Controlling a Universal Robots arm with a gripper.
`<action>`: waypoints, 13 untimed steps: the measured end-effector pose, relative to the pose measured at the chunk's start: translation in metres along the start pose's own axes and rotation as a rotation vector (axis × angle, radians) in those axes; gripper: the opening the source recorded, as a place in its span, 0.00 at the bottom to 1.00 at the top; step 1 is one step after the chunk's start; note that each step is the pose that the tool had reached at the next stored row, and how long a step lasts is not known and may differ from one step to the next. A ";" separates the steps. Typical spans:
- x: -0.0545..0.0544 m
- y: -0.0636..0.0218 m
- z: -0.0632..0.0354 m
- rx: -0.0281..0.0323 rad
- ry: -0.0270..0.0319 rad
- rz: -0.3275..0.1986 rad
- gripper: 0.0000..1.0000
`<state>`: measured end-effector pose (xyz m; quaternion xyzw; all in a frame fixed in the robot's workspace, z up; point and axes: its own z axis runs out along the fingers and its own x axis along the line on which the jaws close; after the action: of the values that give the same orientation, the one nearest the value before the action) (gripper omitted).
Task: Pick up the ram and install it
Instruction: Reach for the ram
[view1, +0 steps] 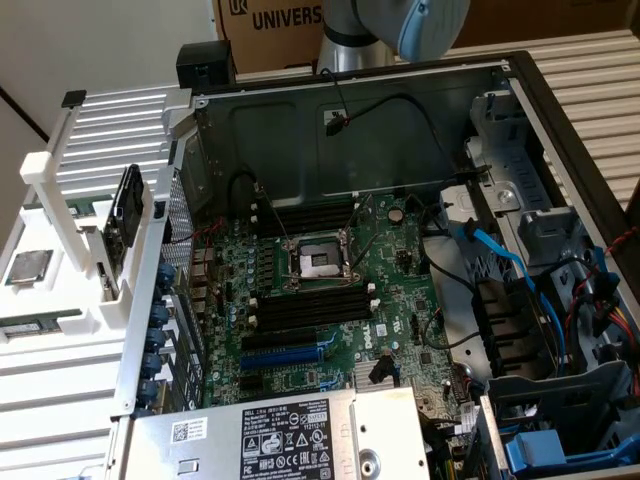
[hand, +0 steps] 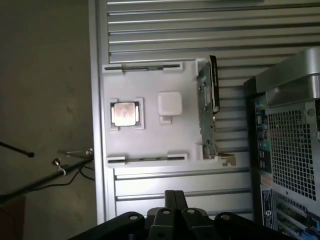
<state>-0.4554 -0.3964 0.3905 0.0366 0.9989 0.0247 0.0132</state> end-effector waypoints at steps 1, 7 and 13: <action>0.006 0.0039 0.0008 0.0021 -0.0005 0.000 0.10; 0.024 0.0218 0.0054 0.0172 -0.0036 -0.001 0.10; 0.048 0.0283 0.0078 0.0229 -0.0048 -0.002 0.10</action>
<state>-0.5006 -0.3644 0.3830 0.0360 0.9991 0.0132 0.0152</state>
